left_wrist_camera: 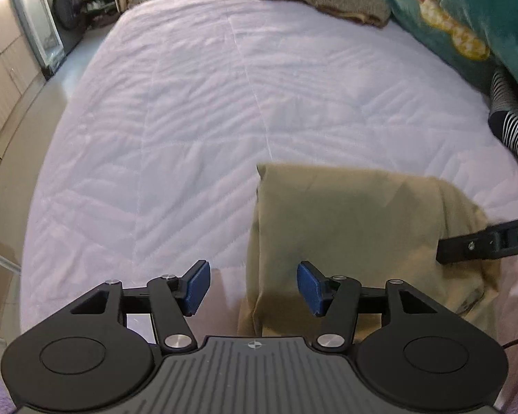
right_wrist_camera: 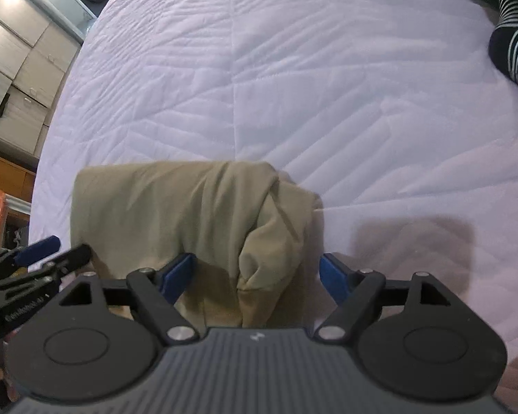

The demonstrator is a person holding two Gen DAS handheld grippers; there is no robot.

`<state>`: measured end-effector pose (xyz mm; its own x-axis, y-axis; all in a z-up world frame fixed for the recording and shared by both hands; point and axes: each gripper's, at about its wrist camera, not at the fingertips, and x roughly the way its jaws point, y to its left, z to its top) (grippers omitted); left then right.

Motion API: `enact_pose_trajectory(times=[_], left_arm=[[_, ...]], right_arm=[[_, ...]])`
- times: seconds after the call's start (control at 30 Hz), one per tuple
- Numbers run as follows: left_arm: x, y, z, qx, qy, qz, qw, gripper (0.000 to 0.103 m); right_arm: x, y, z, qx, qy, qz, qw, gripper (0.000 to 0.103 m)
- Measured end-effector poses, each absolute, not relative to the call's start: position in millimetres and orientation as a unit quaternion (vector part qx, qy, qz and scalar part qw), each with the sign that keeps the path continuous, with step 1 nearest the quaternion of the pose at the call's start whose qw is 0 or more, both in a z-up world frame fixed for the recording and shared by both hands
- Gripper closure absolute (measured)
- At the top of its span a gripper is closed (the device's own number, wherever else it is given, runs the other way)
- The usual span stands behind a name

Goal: Fold clothes

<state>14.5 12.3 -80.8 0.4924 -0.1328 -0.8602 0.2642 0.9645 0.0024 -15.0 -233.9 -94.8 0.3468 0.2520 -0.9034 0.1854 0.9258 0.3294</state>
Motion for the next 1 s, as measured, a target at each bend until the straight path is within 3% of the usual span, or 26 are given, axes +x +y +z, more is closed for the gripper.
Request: enact_pose_trajectory(times=[0.17,0.27,0.33,0.5,0.8,0.9,0.93,0.97,1.0], left_arm=[[17.1,12.3,-92.4,0.069,0.497,-0.118,0.857,0.035],[18.3,11.9,-95.0,0.072,0.499,-0.123,0.855,0.033],[19.2,11.6,-96.7,0.073,0.501,-0.126,0.853,0.026],[21.3,10.9,-100.9,0.078,0.504,-0.134,0.85,0.021],[22.0,9.5,-103.6,0.076,0.503,-0.14,0.849,0.024],[19.6,8.9,-102.2,0.069,0.501,-0.142,0.851,0.031],[18.3,7.1,-101.1,0.071,0.5,-0.144,0.851,0.036],[17.0,5.5,-99.9,0.072,0.499,-0.149,0.851,0.04],[16.0,4.2,-99.0,0.07,0.498,-0.155,0.85,0.05]], right_arm=[[-14.6,-236.0,-108.8,0.213,0.575,0.021,0.79,0.007],[-13.0,-235.3,-112.3,0.217,0.576,0.028,0.787,0.002],[-10.5,-230.6,-113.0,0.205,0.578,0.031,0.789,0.0],[-8.4,-224.5,-113.6,0.183,0.573,0.037,0.798,0.0],[-10.4,-223.0,-113.3,0.168,0.568,0.048,0.804,0.0],[-13.1,-220.9,-109.7,0.174,0.563,0.055,0.806,0.011],[-14.2,-219.8,-108.1,0.178,0.561,0.059,0.806,0.026],[-15.3,-218.7,-106.5,0.182,0.559,0.063,0.806,0.033],[-16.0,-217.8,-105.4,0.183,0.558,0.065,0.807,0.033]])
